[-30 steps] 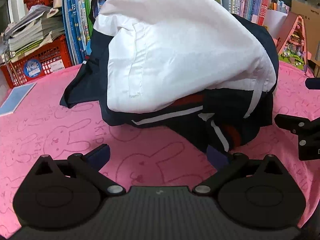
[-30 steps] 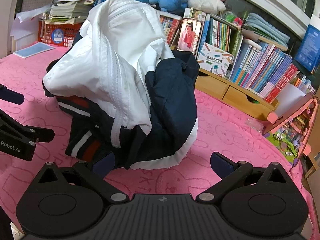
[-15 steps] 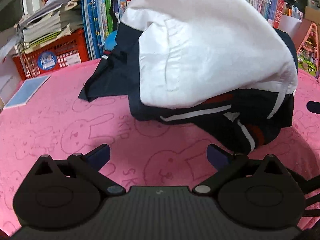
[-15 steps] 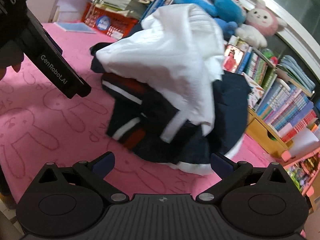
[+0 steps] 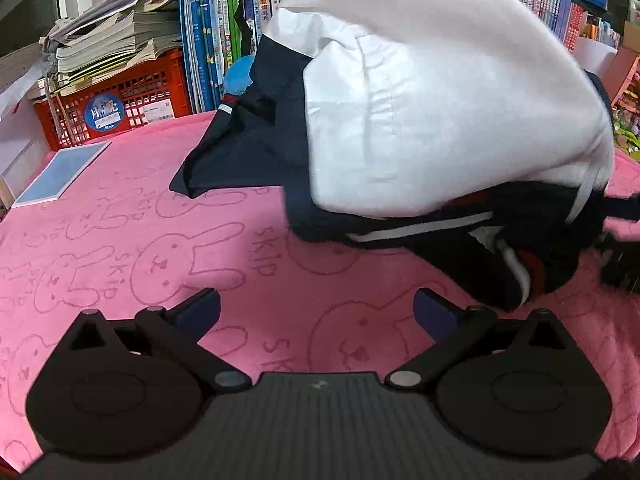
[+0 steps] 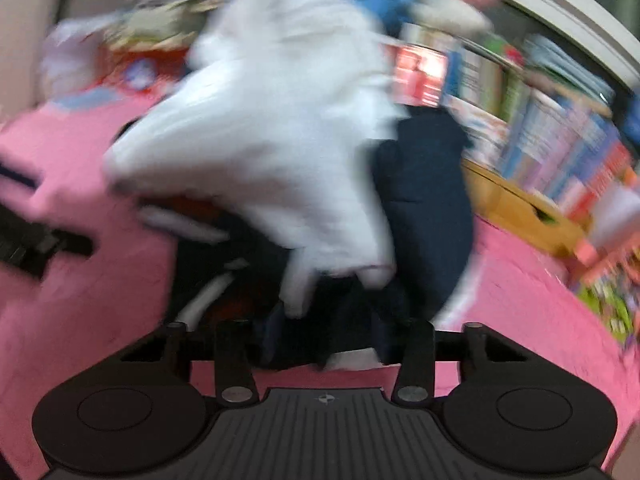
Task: Fold clothes
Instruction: 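Close the right gripper on the white jacket fabric and lift it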
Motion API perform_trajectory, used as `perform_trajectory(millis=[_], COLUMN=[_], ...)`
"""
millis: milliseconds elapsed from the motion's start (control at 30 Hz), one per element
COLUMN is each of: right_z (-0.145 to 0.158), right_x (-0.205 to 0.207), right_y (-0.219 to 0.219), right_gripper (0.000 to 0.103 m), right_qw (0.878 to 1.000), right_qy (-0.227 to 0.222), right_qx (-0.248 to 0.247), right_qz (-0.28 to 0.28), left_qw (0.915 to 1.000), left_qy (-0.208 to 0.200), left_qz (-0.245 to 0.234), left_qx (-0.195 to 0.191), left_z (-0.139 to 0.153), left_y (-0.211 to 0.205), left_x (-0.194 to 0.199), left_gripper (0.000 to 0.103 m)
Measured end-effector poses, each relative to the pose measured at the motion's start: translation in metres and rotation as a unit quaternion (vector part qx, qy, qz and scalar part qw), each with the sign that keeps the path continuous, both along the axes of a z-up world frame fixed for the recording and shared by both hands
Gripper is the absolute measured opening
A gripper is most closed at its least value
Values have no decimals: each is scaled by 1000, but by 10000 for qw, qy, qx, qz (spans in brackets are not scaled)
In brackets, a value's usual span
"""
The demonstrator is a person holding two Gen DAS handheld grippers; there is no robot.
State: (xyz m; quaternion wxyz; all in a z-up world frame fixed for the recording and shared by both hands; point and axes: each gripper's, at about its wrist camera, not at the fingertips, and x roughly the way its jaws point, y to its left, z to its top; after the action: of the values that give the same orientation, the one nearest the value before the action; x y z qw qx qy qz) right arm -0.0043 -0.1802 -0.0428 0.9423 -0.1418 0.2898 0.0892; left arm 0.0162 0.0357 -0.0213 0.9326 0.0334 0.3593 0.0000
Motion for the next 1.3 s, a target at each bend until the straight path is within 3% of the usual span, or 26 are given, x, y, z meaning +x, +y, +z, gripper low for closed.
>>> perform_trajectory(millis=[100,133,167,300,400,500,567,767,867,1000,1067,1200,1300], right_z=[12,14,17,20,17,10,5,-11,-17,-17,-14,-15,-22], right_x=[19,24,28,29,14,-13,-29,-35,-21,-16,-33,-56,-39], right_y=[-42,-56,-70,-106,-97,-64,-39,28,48,43,34,21,16], right_gripper=[44,33,33,33,35,57,77,96,93,74,73,73,72], right_qw=[9942,9901,9857,9704,9824,9962,9984,9968,9973,9985,9971,9902,9920], right_qy=[347,416,479,723,583,245,91,-242,-364,-332,-563,-1219,-1008], right_qx=[838,1024,1223,1975,1569,803,515,-110,-203,67,37,-651,-747], right_qz=[-579,-862,-1058,-1186,-824,-235,220,760,605,433,505,191,104], left_qw=[10000,10000,10000,10000,9999,9990,9978,9958,9927,9799,9821,9901,9843], left_qy=[23,27,36,27,-117,-428,-634,-885,-1087,-1541,-1540,-1326,-1375], left_qz=[4,-4,2,-5,-67,-117,-99,229,518,1213,1002,-137,-817], left_qx=[-22,-36,-51,-49,1,72,152,-34,-33,374,423,450,753], left_z=[-2,-2,-3,-7,-7,-1,4,25,36,50,49,30,15], left_y=[-1,0,0,1,0,-1,-2,11,24,52,61,50,23], left_x=[4,5,6,9,12,19,25,46,50,44,39,11,-5], left_gripper=[103,103,103,103,103,98,97,95,95,96,96,99,101])
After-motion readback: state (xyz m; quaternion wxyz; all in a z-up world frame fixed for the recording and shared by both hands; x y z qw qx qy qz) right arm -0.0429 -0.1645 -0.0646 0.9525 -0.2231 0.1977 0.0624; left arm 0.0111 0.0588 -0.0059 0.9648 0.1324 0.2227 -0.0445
